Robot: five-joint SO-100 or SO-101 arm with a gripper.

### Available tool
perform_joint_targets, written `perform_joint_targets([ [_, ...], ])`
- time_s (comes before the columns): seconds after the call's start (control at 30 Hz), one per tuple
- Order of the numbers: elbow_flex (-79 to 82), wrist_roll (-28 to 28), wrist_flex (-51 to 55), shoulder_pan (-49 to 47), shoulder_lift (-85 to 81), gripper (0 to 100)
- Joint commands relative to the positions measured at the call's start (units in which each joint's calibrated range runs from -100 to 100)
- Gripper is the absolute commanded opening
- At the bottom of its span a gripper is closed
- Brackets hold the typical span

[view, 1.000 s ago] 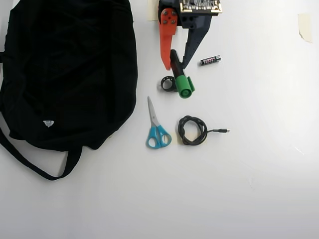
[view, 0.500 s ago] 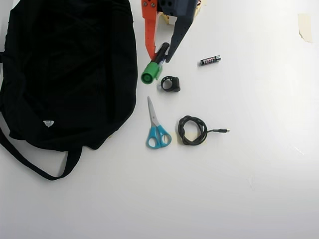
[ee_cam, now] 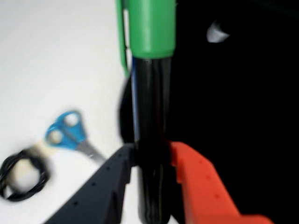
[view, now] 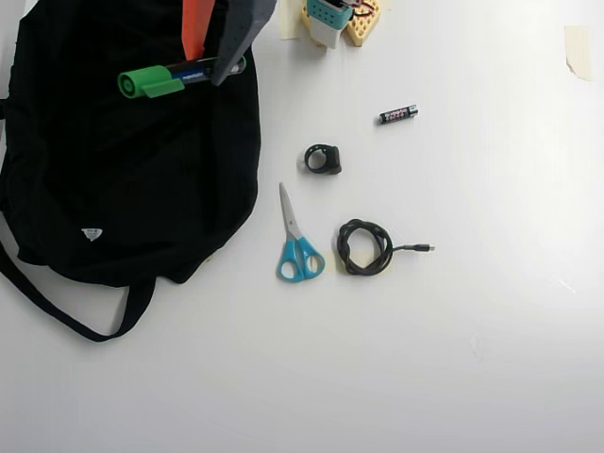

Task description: Put the green marker into the black bag

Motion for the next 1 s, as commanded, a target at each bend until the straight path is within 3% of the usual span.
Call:
perform_joint_targets([
  [0.0, 2.41, 0.0, 0.51, 7.74, -0.95, 2],
  [0.2, 12.75, -0.15, -4.83, 14.77, -0.95, 2],
  [0.47, 36.56, -1.47, -28.08, 28.53, -0.95, 2],
  [0.73, 53.81, -1.41, -48.07, 32.94, -0.87, 2],
  [0.97, 56.95, -1.52, -49.53, 33.62, 3.53, 3],
])
